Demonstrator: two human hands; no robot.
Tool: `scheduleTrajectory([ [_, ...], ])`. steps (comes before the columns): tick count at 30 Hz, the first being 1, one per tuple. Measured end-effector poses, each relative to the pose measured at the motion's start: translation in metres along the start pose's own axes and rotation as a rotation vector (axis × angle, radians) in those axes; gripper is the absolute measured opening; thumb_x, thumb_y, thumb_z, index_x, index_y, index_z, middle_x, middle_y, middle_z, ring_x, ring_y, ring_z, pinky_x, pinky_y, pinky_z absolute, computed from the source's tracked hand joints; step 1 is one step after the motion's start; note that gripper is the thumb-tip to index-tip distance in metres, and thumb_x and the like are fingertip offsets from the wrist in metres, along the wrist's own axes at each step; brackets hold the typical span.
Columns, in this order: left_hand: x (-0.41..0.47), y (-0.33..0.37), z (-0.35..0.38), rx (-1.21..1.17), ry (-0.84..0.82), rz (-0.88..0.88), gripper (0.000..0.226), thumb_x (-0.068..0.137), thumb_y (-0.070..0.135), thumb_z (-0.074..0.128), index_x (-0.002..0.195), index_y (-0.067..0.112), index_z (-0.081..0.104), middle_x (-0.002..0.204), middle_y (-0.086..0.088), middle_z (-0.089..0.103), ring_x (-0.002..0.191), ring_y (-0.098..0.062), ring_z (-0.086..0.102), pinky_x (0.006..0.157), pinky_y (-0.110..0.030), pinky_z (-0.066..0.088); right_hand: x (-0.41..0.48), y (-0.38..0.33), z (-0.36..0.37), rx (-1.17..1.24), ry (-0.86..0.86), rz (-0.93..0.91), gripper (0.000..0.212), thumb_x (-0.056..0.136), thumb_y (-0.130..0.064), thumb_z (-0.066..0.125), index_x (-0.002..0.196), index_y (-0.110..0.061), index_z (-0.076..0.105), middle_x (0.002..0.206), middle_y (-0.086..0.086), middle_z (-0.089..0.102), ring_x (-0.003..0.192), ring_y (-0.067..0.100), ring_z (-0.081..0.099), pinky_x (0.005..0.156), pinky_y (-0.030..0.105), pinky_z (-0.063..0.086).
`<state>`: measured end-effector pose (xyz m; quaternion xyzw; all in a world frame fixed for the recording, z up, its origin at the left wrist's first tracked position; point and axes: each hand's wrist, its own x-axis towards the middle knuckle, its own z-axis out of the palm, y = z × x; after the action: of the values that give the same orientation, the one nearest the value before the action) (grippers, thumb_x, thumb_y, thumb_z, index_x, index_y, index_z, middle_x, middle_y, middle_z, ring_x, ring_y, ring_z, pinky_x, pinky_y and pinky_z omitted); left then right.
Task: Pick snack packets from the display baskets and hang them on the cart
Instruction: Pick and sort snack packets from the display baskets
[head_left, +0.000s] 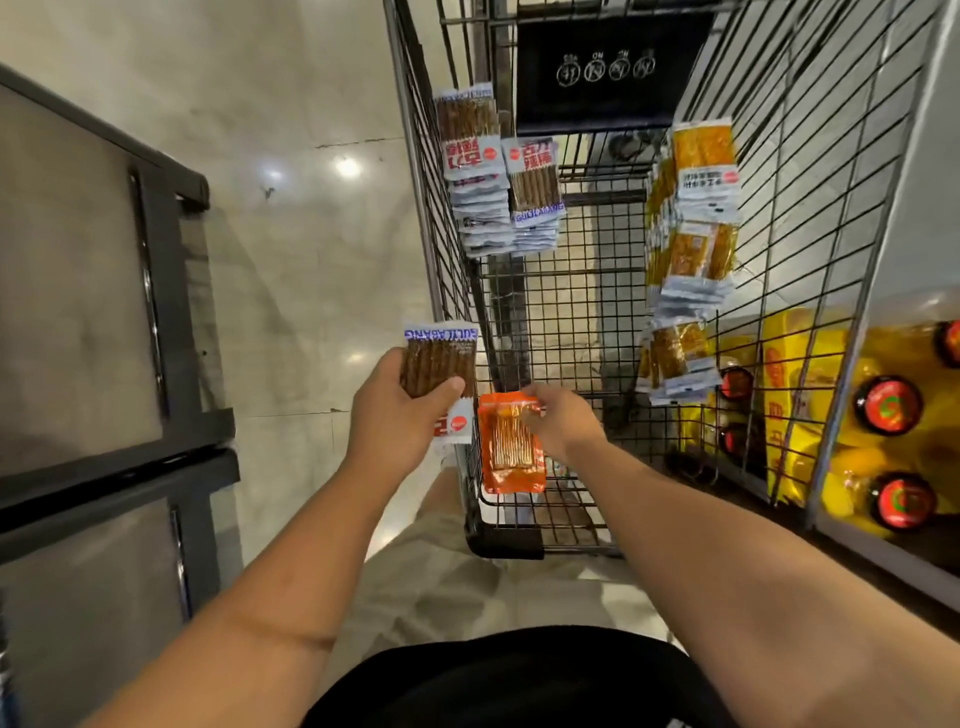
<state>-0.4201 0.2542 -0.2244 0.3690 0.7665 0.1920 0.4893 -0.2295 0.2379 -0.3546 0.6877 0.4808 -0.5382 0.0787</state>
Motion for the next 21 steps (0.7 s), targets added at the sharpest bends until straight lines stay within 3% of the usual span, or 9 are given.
scheduleTrajectory([
  [2,0.006,0.005,-0.001,-0.001,-0.01,0.005,0.027,0.088,0.02,0.078,0.11,0.027,0.063,0.099,0.012,0.071,0.086,-0.002,0.069,0.068,-0.017,0.053,-0.001,0.004,0.002,-0.188,-0.075,-0.017,0.043,0.103,-0.033,0.053,0.145,-0.033,0.05,0.152,0.005,0.041,0.134,0.027,0.047,0.109,0.044,0.046],
  [4,0.01,0.011,-0.001,0.005,-0.006,0.009,0.027,0.087,0.02,0.078,0.109,0.027,0.063,0.099,0.011,0.072,0.087,-0.005,0.069,0.071,-0.023,0.055,-0.005,0.007,-0.003,-0.254,-0.145,-0.039,0.046,0.103,-0.033,0.051,0.149,-0.034,0.046,0.16,0.005,0.031,0.144,0.029,0.034,0.115,0.041,0.036],
  [7,0.012,0.019,-0.003,0.01,0.011,0.011,0.026,0.088,0.021,0.078,0.109,0.025,0.064,0.098,0.012,0.071,0.088,-0.005,0.069,0.069,-0.02,0.053,-0.01,0.011,-0.014,-0.068,-0.21,-0.035,0.052,0.103,-0.031,0.055,0.152,-0.032,0.041,0.161,0.004,0.032,0.125,0.021,0.054,0.097,0.028,0.046],
  [8,0.012,0.023,-0.003,0.006,0.024,0.015,0.026,0.088,0.021,0.078,0.109,0.025,0.064,0.098,0.012,0.071,0.089,-0.005,0.068,0.069,-0.018,0.052,-0.012,0.01,-0.02,0.03,-0.181,-0.037,0.05,0.102,-0.031,0.056,0.151,-0.03,0.044,0.156,0.002,0.041,0.116,0.017,0.059,0.088,0.022,0.045],
  [10,0.011,0.034,-0.001,-0.06,0.048,0.018,0.026,0.089,0.023,0.077,0.112,0.023,0.065,0.099,0.009,0.072,0.088,-0.008,0.07,0.073,-0.024,0.054,-0.015,0.005,-0.032,0.302,-0.065,-0.017,0.037,0.102,-0.032,0.057,0.139,-0.025,0.058,0.131,-0.005,0.061,0.115,0.018,0.061,0.083,0.016,0.043],
  [13,0.016,0.059,0.007,-0.185,-0.017,0.033,0.024,0.092,0.024,0.073,0.113,0.029,0.062,0.104,0.008,0.073,0.088,-0.006,0.072,0.079,-0.033,0.058,-0.02,-0.017,-0.065,0.862,-0.049,0.003,0.028,0.105,-0.035,0.048,0.114,-0.015,0.065,0.1,-0.001,0.066,0.095,0.02,0.061,0.079,0.029,0.046],
  [15,0.024,0.078,0.017,-0.172,-0.072,0.077,0.025,0.094,0.025,0.071,0.116,0.029,0.06,0.108,0.007,0.072,0.092,-0.007,0.072,0.083,-0.036,0.059,-0.021,-0.033,-0.089,1.168,-0.123,-0.005,0.038,0.106,-0.04,0.043,0.118,-0.01,0.062,0.098,0.006,0.066,0.092,0.025,0.06,0.082,0.036,0.049],
  [18,0.04,0.105,0.032,-0.115,-0.138,0.111,0.023,0.097,0.024,0.068,0.116,0.03,0.057,0.11,0.006,0.072,0.095,-0.013,0.072,0.087,-0.043,0.06,-0.018,-0.05,-0.119,1.254,-0.191,-0.081,0.043,0.105,-0.048,0.041,0.121,-0.015,0.065,0.082,-0.002,0.071,0.082,0.016,0.068,0.083,0.036,0.051],
  [21,0.057,0.127,0.042,-0.051,-0.244,0.115,0.023,0.099,0.022,0.065,0.121,0.021,0.059,0.106,0.0,0.074,0.091,-0.018,0.075,0.084,-0.047,0.061,-0.011,-0.062,-0.142,1.249,-0.21,-0.191,0.026,0.099,-0.035,0.055,0.113,-0.015,0.066,0.077,-0.004,0.068,0.077,0.014,0.065,0.081,0.035,0.05],
])
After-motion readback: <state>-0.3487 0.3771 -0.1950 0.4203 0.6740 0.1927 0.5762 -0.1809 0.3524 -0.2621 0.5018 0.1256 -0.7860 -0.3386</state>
